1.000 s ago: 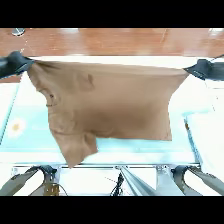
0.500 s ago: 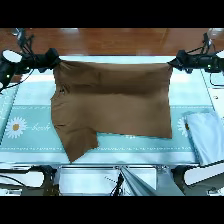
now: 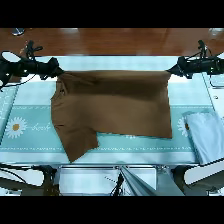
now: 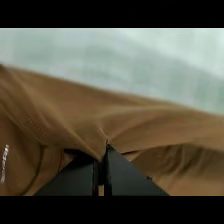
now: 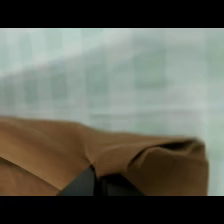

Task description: Fold the shirts.

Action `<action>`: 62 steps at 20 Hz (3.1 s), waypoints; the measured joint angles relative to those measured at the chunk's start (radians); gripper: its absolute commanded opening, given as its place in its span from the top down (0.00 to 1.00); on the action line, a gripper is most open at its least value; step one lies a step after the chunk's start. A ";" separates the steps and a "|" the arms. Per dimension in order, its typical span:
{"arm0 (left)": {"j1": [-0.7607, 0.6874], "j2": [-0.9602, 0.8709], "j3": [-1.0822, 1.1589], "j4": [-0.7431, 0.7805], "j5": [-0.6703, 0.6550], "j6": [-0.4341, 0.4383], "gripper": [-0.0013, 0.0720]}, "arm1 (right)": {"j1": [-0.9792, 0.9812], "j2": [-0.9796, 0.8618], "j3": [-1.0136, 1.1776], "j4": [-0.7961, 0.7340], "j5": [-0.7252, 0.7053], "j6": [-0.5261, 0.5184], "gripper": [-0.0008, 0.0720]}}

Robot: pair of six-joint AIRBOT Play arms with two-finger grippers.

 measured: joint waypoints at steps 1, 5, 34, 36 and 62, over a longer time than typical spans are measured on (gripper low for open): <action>0.007 -0.002 -0.003 0.006 -0.047 0.016 0.95 | 0.000 0.002 -0.007 -0.026 0.036 -0.003 0.95; 0.007 -0.010 -0.082 0.062 -0.169 0.054 0.43 | 0.027 0.003 -0.082 -0.135 0.101 0.001 0.76; 0.376 0.514 -1.048 -0.118 -0.183 0.299 0.08 | -0.205 0.904 -1.054 -0.041 -0.081 -0.007 0.14; 0.317 0.514 -1.071 -0.143 -0.125 0.332 0.93 | -0.205 0.908 -1.057 -0.039 -0.108 0.008 0.14; 0.236 0.517 -1.057 -0.192 -0.079 0.365 0.95 | -0.175 0.694 -1.176 -0.055 -0.119 0.030 0.89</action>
